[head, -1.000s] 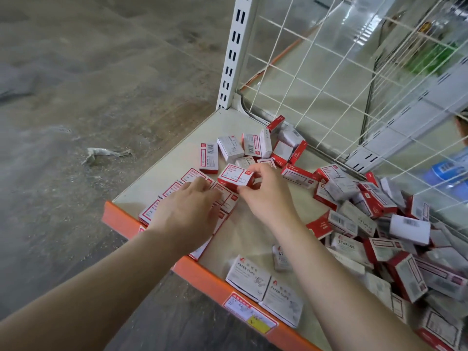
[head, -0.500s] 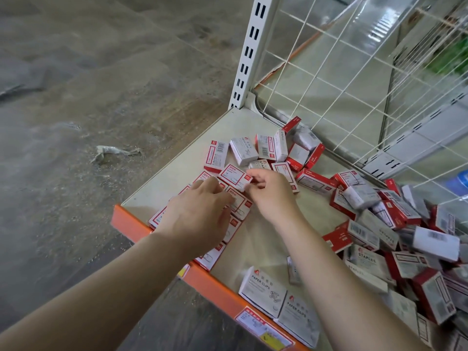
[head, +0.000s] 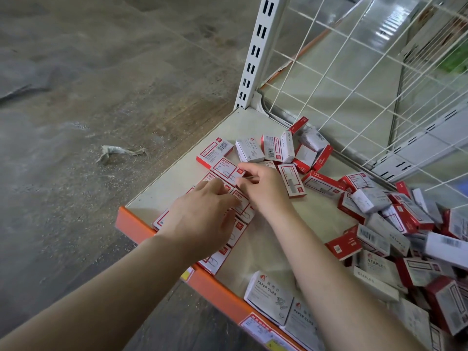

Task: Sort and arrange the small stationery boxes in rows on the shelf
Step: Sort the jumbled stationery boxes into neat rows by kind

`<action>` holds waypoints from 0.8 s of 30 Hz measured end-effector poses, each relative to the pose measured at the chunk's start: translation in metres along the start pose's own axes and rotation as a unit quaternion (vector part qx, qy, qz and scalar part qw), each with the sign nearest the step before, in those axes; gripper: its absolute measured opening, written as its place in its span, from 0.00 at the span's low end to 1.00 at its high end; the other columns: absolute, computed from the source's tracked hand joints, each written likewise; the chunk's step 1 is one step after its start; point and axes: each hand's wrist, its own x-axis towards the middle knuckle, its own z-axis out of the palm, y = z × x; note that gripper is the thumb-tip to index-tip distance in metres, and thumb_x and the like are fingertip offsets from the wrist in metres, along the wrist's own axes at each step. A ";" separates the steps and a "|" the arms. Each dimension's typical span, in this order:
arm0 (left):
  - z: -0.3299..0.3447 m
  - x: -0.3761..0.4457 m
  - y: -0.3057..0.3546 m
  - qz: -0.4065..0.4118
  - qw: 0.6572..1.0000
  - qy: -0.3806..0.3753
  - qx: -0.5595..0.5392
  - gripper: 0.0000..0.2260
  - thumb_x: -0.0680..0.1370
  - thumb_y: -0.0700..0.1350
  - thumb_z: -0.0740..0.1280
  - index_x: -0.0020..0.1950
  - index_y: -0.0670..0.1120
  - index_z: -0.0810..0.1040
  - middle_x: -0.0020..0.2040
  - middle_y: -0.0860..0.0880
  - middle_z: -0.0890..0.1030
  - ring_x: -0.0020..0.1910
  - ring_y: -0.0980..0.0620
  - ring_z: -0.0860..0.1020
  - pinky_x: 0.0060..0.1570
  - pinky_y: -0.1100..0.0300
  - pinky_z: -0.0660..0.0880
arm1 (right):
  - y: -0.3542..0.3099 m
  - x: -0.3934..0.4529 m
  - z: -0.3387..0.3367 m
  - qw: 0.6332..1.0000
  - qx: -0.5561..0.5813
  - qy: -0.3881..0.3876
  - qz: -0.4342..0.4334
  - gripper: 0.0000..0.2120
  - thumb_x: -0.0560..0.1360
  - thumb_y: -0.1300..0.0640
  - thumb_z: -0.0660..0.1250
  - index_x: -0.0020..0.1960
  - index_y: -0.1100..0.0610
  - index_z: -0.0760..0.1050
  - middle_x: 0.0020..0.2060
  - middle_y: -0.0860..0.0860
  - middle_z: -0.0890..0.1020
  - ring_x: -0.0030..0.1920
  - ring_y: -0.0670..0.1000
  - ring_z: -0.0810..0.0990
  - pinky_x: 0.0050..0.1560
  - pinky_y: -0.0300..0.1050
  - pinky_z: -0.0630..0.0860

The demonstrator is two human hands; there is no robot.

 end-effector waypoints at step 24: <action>0.000 -0.004 0.010 -0.016 0.999 -0.020 0.047 0.15 0.80 0.51 0.52 0.66 0.54 0.69 0.63 0.52 0.66 0.63 0.51 0.65 0.55 0.58 0.68 | 0.015 -0.010 -0.016 0.998 -0.017 0.058 -0.015 0.14 0.76 0.64 0.62 0.61 0.57 0.76 0.51 0.49 0.80 0.47 0.43 0.75 0.49 0.32 0.68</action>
